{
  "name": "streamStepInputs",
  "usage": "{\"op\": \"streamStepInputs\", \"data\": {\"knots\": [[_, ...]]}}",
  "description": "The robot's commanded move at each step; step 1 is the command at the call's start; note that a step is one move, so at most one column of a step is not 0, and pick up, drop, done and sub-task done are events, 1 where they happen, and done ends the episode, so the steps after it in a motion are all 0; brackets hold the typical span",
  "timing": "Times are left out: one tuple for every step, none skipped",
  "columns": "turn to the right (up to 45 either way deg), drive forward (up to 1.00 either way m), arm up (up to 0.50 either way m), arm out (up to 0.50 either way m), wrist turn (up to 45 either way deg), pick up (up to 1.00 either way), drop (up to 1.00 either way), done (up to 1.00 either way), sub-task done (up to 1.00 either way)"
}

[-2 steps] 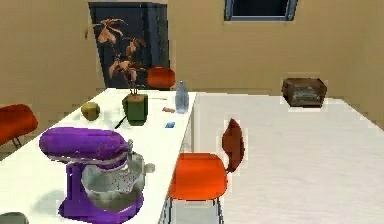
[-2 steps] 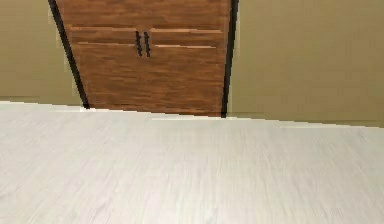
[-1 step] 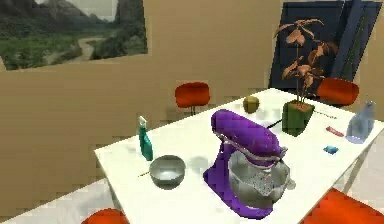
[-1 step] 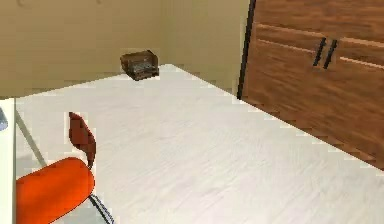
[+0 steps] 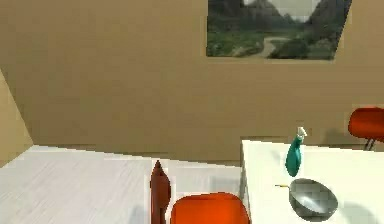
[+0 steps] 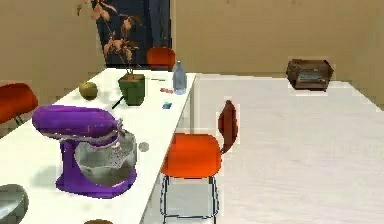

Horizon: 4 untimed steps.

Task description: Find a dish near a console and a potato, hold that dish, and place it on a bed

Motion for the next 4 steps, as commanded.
{"op": "streamStepInputs", "data": {"knots": [[-45.0,0.0,0.0,0.0,0.0,0.0,0.0,0.0,0.0],[0.0,0.0,0.5,0.0,0.0,0.0,0.0,0.0,0.0],[0.0,0.0,0.36,0.0,0.0,0.0,0.0,0.0,0.0],[0.0,0.0,0.0,0.34,0.0,0.0,0.0,0.0,0.0]]}}
